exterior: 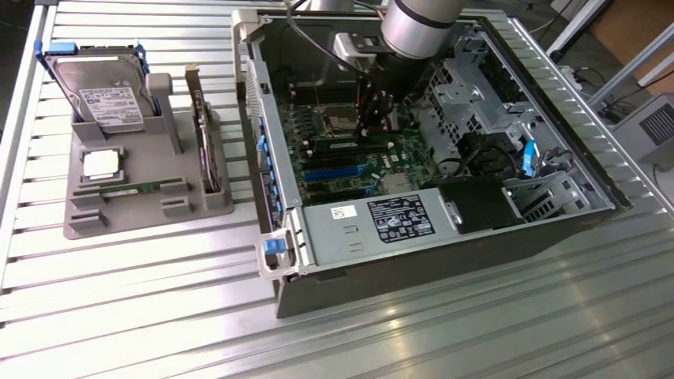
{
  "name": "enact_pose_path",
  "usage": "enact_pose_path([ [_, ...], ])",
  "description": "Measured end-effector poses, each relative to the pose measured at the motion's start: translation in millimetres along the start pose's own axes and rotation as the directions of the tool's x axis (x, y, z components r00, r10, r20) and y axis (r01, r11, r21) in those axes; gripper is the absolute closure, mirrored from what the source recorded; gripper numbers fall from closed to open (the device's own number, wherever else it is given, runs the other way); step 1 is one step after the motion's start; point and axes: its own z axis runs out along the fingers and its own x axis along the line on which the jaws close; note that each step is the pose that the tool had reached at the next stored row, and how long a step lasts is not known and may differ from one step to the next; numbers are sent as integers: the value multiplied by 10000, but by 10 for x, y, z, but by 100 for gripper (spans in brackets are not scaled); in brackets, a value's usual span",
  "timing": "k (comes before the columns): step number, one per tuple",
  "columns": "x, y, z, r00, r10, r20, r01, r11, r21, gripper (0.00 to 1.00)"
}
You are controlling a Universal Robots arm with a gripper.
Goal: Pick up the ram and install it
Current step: 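Insert the ram into the slot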
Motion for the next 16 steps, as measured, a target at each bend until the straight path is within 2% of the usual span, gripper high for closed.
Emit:
enact_pose_path([
  [16,-21,-11,29,10000,94,10,-94,10000,-2,88],
])
